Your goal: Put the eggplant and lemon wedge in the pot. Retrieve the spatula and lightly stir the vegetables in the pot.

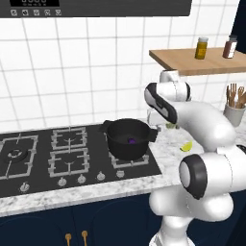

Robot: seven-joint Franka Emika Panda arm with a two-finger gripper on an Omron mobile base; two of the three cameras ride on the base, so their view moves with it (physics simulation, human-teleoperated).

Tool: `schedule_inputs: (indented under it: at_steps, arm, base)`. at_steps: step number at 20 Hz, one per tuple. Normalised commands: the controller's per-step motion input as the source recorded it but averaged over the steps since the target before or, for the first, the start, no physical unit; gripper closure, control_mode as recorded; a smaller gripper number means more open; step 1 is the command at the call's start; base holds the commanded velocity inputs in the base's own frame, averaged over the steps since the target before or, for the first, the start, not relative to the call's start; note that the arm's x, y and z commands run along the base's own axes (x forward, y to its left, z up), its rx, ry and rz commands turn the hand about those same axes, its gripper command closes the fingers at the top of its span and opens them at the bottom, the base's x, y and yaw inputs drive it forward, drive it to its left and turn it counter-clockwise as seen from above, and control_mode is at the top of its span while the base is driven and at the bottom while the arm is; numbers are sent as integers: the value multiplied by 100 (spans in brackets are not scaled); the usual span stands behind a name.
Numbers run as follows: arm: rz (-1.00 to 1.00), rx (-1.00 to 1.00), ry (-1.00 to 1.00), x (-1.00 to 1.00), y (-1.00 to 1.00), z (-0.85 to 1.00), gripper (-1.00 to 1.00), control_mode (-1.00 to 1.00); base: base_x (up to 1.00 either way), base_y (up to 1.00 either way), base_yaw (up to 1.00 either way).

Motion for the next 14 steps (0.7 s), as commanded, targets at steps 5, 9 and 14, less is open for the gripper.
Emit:
schedule_inputs:
  at_steps: [5, 9, 14]
  arm:
    - [-20, 0, 8, -11, -100, -5, -100, -100]
    - [-17, 1, 9, 6, -100, -21, -100, -100]
    - [-17, 10, 4, 43, -82, -49, -100, -100]
  base:
    - [0, 0, 0]
    - [0, 0, 0]
    - [0, 0, 0]
